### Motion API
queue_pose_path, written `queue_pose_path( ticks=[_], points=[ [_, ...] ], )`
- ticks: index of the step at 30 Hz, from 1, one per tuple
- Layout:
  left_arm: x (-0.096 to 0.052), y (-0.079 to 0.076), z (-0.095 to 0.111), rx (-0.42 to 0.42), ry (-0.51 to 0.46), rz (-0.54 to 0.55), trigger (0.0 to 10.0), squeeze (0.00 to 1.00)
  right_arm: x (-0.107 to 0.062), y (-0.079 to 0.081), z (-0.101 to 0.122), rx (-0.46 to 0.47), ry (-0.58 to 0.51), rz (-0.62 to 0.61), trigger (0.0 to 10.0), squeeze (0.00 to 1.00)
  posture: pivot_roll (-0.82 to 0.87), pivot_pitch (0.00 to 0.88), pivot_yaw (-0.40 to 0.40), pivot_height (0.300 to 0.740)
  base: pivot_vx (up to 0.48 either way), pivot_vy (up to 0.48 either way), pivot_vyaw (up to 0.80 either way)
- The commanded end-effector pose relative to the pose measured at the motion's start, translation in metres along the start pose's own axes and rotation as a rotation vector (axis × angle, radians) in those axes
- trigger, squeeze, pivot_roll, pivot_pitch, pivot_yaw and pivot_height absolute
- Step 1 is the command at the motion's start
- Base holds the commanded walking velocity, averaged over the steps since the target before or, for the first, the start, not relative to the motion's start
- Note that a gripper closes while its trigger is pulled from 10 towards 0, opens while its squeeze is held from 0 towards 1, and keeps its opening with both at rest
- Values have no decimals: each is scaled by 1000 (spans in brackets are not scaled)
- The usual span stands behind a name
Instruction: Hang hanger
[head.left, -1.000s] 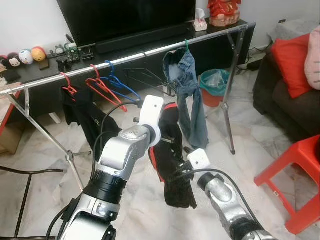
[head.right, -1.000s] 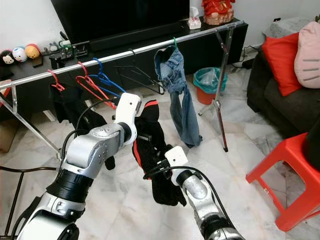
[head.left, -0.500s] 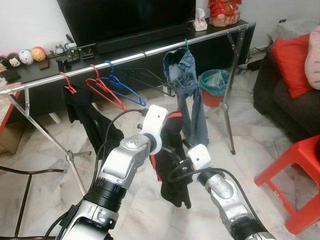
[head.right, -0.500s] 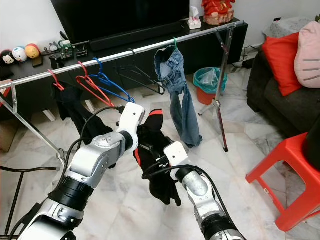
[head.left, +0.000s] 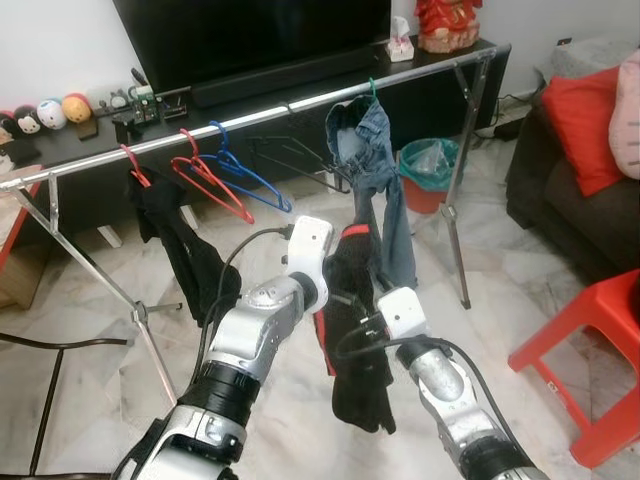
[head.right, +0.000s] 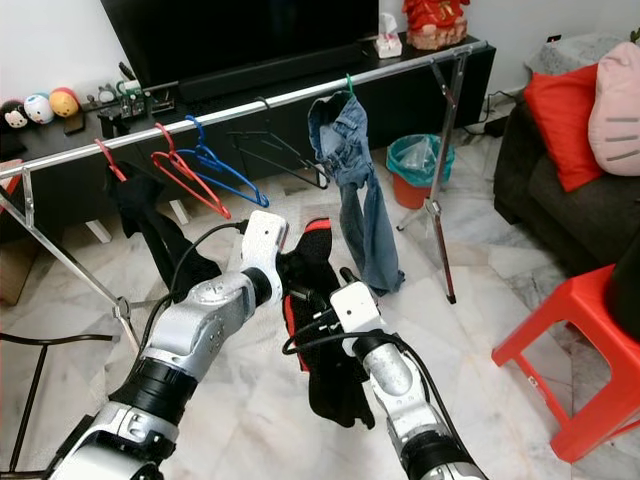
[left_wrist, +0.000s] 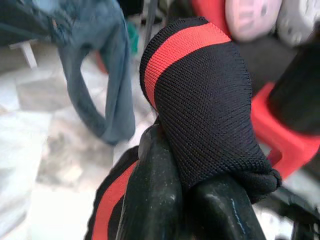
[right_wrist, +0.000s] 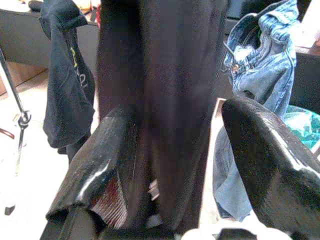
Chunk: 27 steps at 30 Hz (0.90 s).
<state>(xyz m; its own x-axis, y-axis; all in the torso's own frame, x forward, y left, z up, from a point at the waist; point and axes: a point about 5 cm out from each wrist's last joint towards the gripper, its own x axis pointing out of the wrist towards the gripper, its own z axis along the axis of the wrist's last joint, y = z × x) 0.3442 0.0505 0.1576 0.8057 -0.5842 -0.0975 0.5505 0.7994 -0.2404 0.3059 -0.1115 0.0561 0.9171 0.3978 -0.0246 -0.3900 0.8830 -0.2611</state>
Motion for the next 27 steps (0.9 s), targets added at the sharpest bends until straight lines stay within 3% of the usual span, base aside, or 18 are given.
queue_pose_path(
  ticks=[1, 8, 9, 11, 12, 19, 27],
  points=[
    [-4, 14, 6, -26, -52, 28, 10000, 0, 0, 6, 1, -7, -12, 14, 10000, 0, 122, 20, 135, 740, 0, 0, 0],
    [-15, 54, 8, -61, -122, 133, 10000, 0, -11, 3, 5, 12, -76, -38, 10000, 0, 105, 18, 129, 740, 0, 0, 0],
    [-15, 54, 8, -61, -122, 133, 10000, 0, -11, 3, 5, 12, -76, -38, 10000, 0, 105, 18, 129, 740, 0, 0, 0],
    [-18, 62, 8, -24, -133, 147, 10000, 0, -18, 3, 3, 25, -81, -45, 10000, 0, 105, 15, 130, 740, 0, 0, 0],
    [-19, 67, 5, 64, -115, 154, 10000, 0, -24, 3, 0, 31, -82, -47, 10000, 0, 98, 14, 131, 740, 0, 0, 0],
    [-24, 77, -17, 130, -57, 175, 10000, 0, -31, 1, -1, 59, -79, -78, 10000, 0, 91, 20, 129, 740, 0, 0, 0],
    [-25, 83, -33, 116, -29, 213, 10000, 0, -21, 2, 1, 113, -66, -74, 10000, 0, 95, 26, 125, 740, 0, 0, 0]
  ],
)
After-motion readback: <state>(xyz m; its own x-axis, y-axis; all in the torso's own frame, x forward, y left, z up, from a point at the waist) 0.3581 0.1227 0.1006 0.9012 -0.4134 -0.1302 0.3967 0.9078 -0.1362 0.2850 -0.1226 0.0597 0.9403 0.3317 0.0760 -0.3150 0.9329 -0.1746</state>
